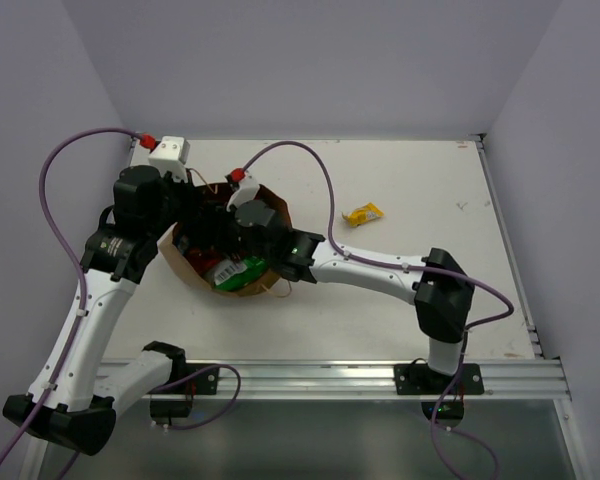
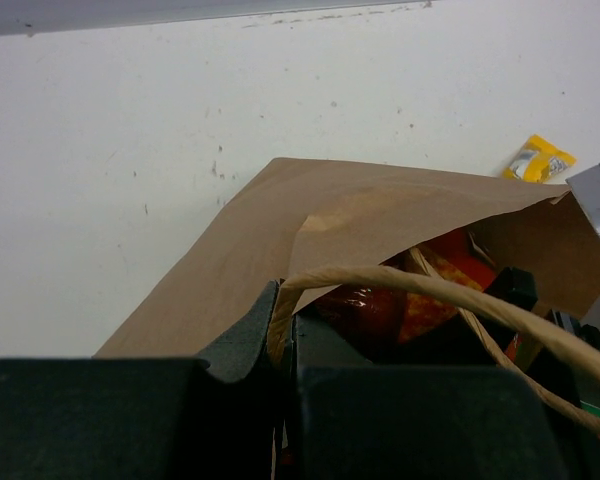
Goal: Take the snacks out of the paper bag
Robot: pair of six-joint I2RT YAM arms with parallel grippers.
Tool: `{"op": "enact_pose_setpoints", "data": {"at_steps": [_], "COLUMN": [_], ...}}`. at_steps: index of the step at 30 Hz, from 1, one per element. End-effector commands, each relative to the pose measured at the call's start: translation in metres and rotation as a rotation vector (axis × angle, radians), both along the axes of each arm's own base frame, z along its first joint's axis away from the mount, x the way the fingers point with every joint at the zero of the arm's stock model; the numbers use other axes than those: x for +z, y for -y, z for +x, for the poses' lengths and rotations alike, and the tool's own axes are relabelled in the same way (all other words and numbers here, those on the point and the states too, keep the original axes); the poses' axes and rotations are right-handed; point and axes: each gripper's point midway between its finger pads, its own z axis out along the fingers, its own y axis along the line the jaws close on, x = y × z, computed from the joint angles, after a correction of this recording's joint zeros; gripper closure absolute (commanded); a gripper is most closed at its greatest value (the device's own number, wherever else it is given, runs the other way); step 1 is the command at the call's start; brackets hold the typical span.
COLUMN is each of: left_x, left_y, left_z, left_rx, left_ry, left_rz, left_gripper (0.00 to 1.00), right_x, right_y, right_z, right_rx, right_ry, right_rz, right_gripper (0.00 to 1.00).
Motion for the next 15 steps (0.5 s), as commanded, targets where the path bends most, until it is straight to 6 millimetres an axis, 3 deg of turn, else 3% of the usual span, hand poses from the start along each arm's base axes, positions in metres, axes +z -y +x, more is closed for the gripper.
{"op": "enact_pose_setpoints", "data": {"at_steps": [1, 6, 11, 12, 14, 15], "left_x": [0.008, 0.006, 0.005, 0.004, 0.004, 0.003], "left_y": [0.004, 0.003, 0.001, 0.001, 0.0, -0.004], "left_z": [-0.009, -0.009, -0.008, -0.008, -0.006, -0.004], "left_rx": [-0.016, -0.01, 0.006, 0.005, 0.018, 0.037], "left_ry": [-0.013, -0.015, -0.015, -0.014, -0.01, -0.009], "left_rz": [-0.042, -0.034, -0.035, -0.037, -0.036, -0.028], "left_gripper": [1.0, 1.0, 1.0, 1.0, 1.0, 1.0], "right_x": [0.033, 0.028, 0.034, 0.033, 0.053, 0.051], "right_y": [-0.003, 0.0, 0.007, 0.008, 0.017, 0.021], "right_z": [0.021, 0.031, 0.027, 0.025, 0.016, 0.011], "right_rx": [-0.089, -0.134, -0.121, -0.107, -0.084, -0.058], "right_ry": [0.086, 0.107, 0.141, 0.154, 0.185, 0.197], "right_rz": [0.068, 0.061, 0.073, 0.065, 0.09, 0.082], "right_gripper": [0.44, 0.63, 0.97, 1.0, 1.0, 1.0]}}
